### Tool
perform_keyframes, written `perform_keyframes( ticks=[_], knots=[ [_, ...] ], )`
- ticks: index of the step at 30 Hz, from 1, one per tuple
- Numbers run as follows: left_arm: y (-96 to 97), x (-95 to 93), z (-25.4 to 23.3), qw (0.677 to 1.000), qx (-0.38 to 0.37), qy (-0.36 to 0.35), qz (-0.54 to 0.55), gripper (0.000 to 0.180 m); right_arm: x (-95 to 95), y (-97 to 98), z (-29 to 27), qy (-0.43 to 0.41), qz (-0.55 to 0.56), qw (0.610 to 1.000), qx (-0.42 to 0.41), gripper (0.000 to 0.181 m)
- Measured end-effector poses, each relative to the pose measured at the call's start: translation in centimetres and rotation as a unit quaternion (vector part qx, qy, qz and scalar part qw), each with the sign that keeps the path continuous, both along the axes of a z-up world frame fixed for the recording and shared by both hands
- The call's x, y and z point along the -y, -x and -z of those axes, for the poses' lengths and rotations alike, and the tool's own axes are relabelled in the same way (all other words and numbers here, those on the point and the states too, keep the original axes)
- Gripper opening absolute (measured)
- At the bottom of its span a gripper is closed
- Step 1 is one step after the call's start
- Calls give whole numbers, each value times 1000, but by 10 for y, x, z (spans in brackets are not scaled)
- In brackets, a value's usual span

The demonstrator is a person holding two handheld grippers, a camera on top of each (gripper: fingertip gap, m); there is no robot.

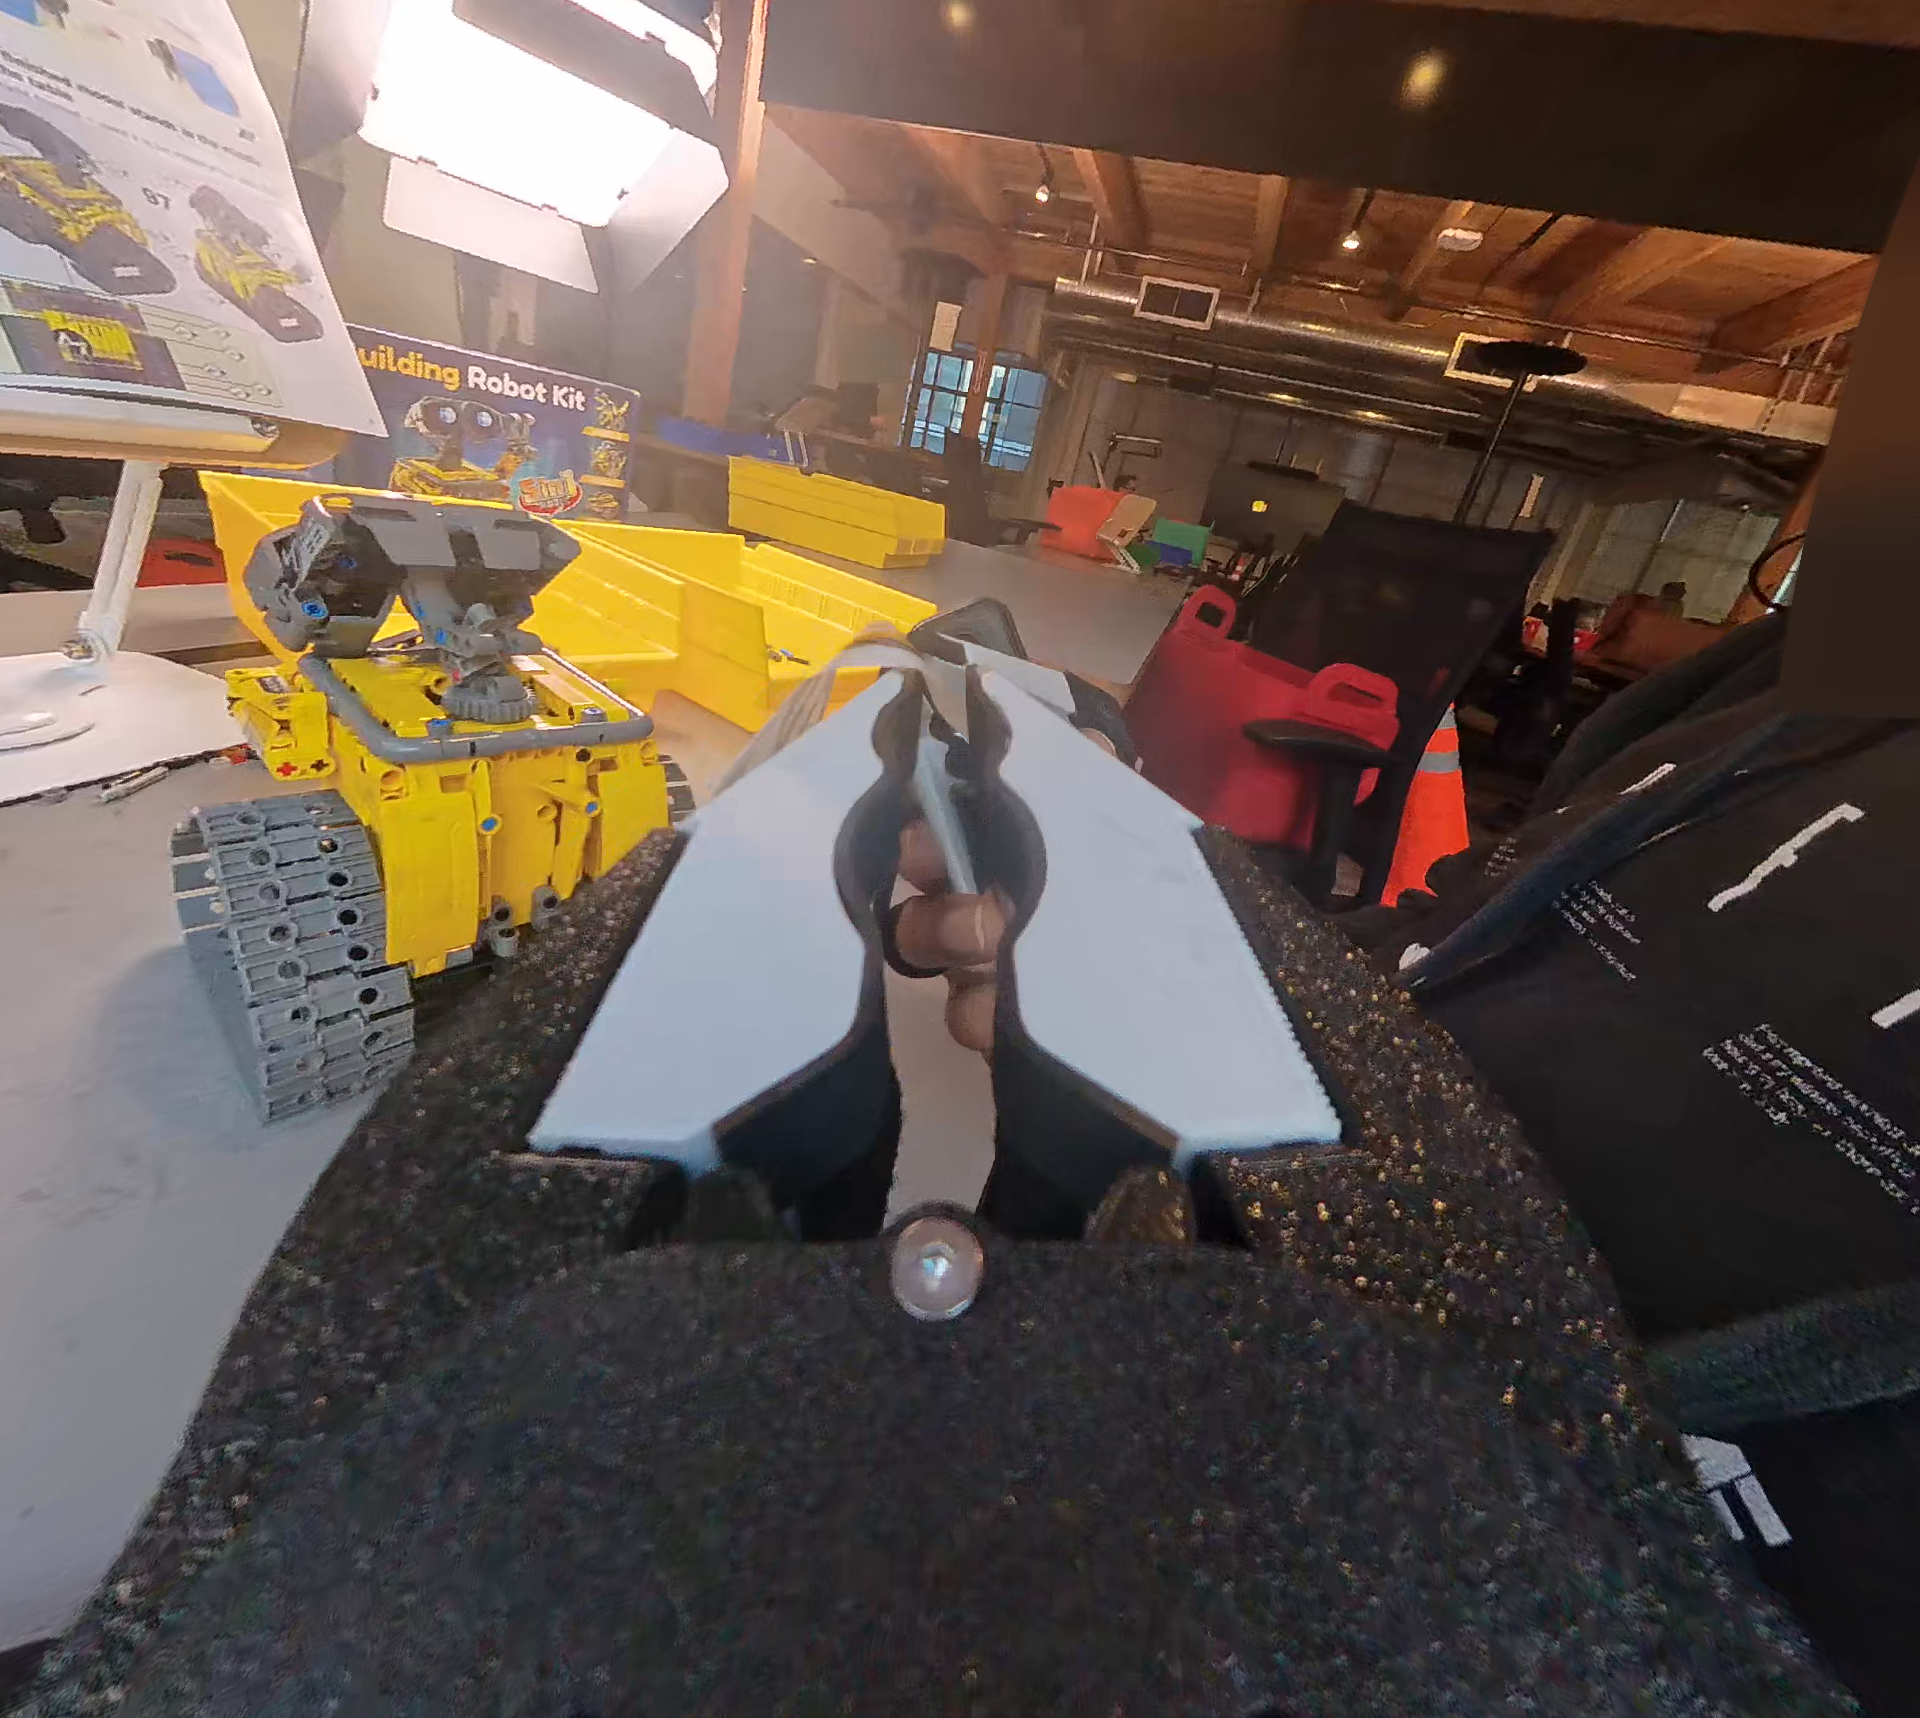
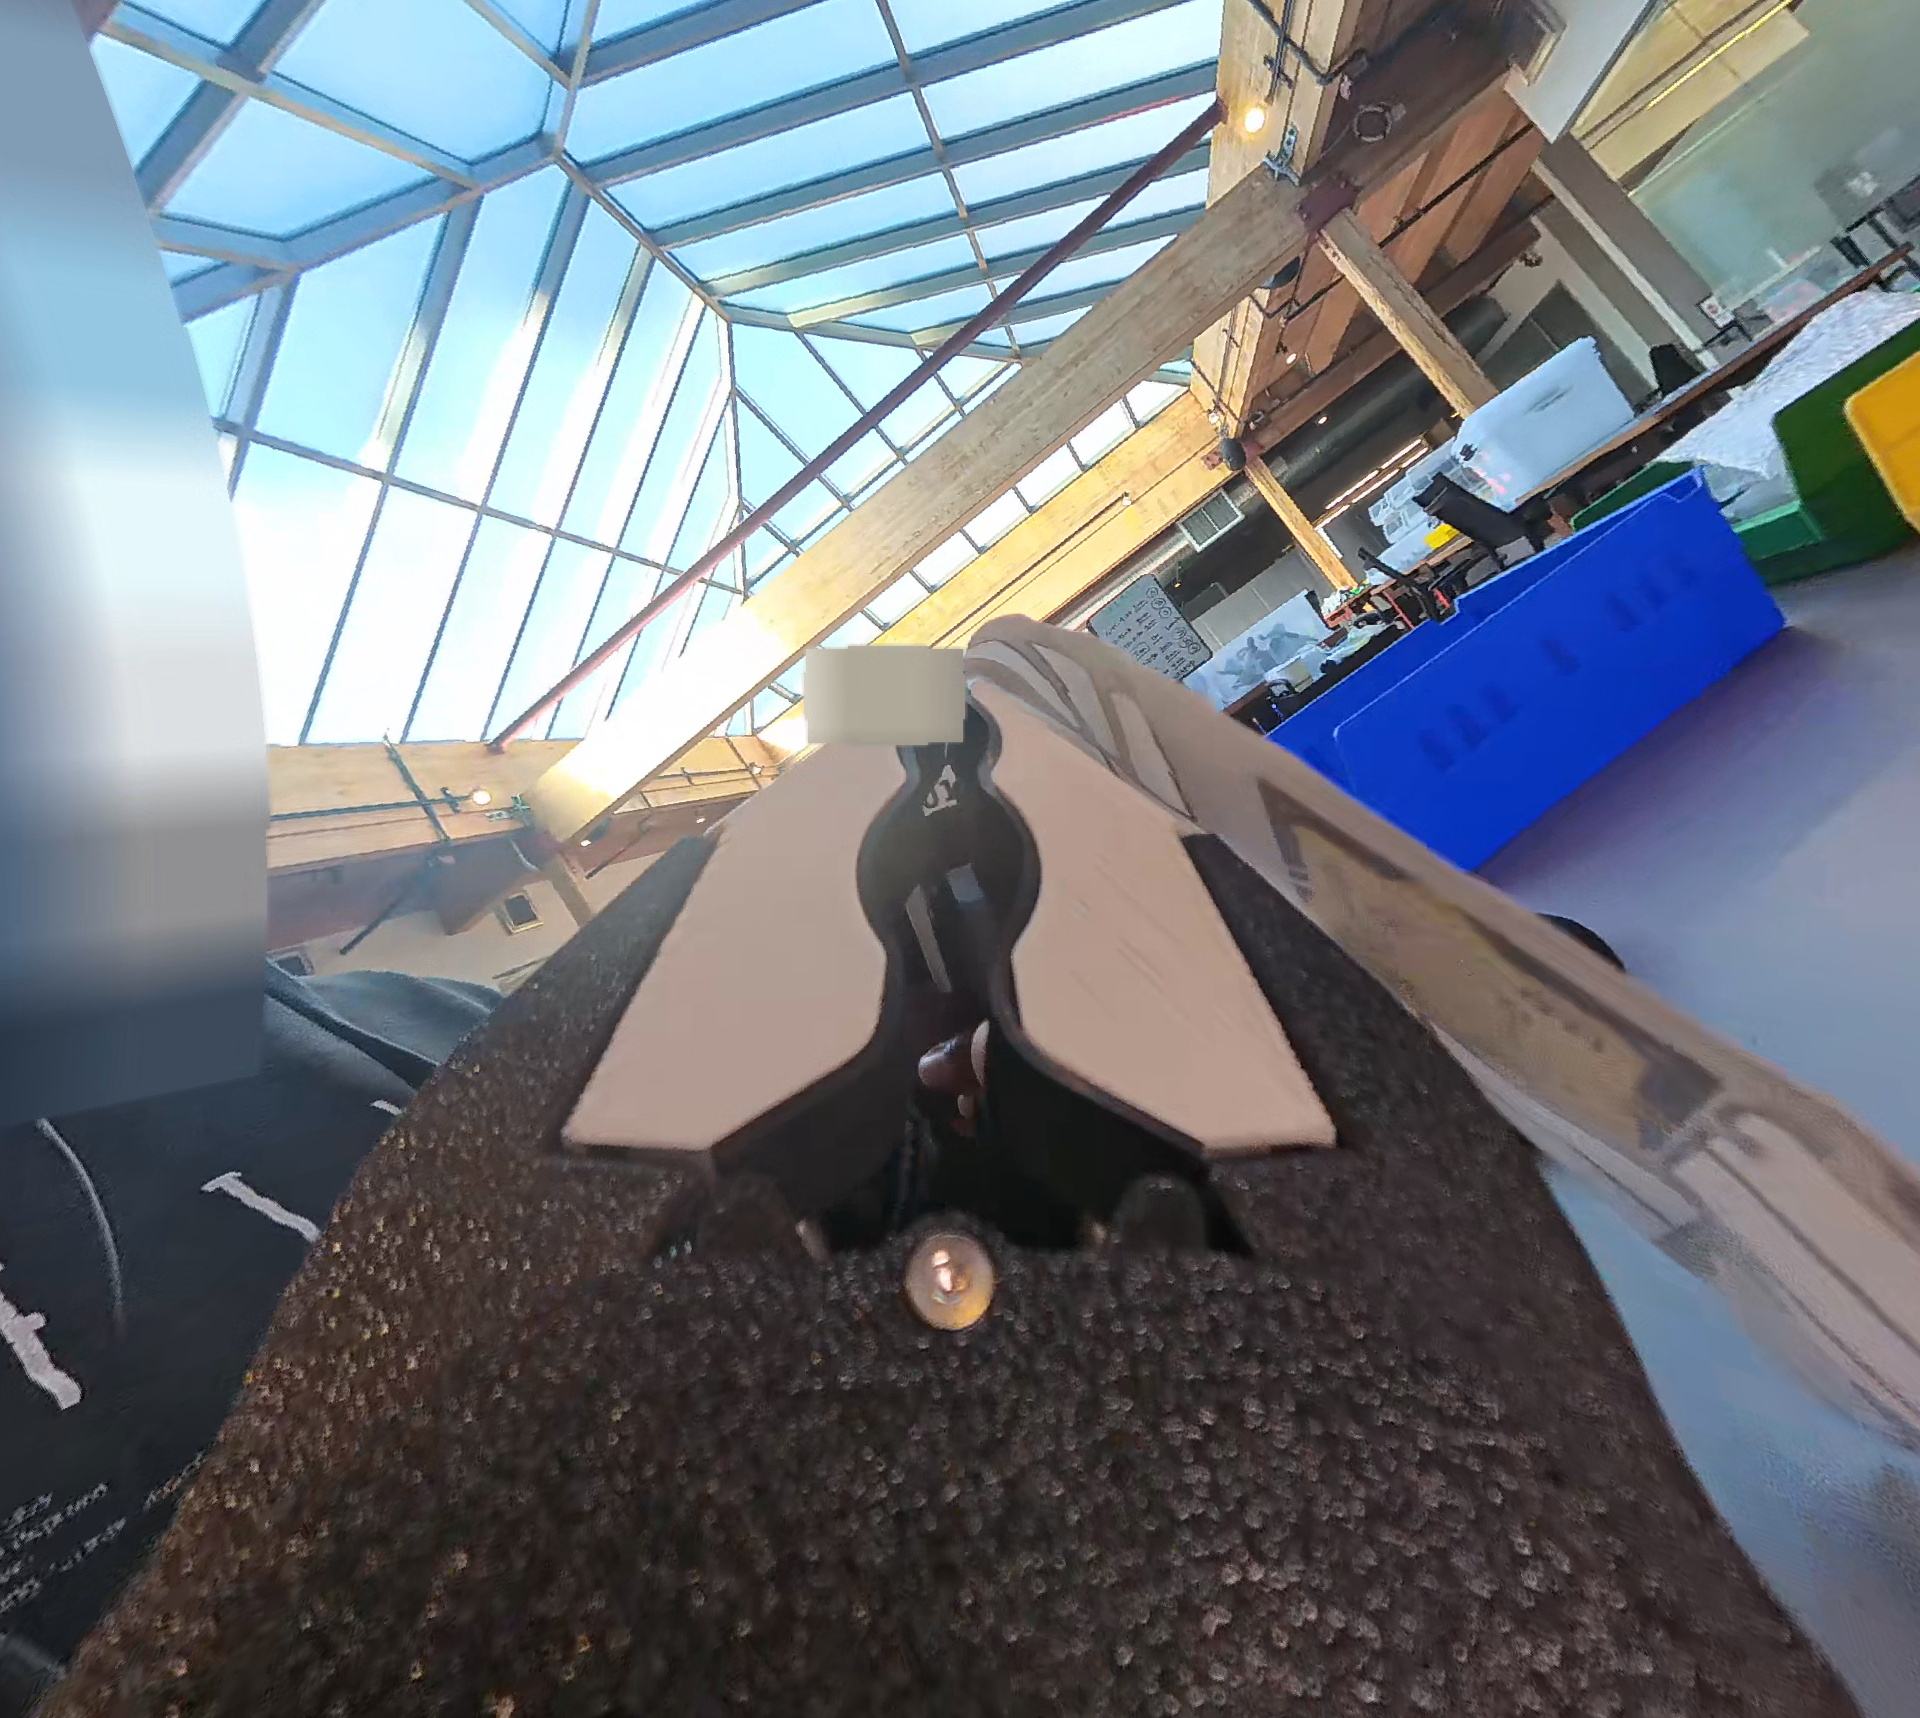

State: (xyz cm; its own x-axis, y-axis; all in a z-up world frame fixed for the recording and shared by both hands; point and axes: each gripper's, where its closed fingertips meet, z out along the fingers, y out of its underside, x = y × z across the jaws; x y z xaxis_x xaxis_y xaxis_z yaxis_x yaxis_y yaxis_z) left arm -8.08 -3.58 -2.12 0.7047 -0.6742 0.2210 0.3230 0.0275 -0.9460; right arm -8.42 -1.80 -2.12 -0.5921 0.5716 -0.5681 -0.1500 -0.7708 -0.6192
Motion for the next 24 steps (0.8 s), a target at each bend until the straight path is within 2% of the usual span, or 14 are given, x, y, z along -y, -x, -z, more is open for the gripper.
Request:
perform_keyframes(
  ticks=[10,13,15,17,19,21,24],
  knots=[
    [-4,0,-2,999,-37,-24,-10,0,10,-1,-1,-5,-16,1000,-3,0],
    [-10,8,-2,996,-76,-53,9,0,20,-2,4,48,-91,995,8,0],
    [-13,11,0,994,-93,-60,23,0,26,-6,6,116,-170,979,16,0],
    [-16,12,3,993,-100,-55,35,0,29,-10,10,131,-189,973,26,0],
    [-13,13,2,994,-88,-56,33,0,35,-20,18,79,-180,979,51,1],
    [-8,17,-3,995,-65,-56,42,0,41,-35,30,-36,-145,985,89,11],
    [-6,15,2,996,-69,-43,43,0,42,-67,15,-213,-75,970,88,11]
  ],
)
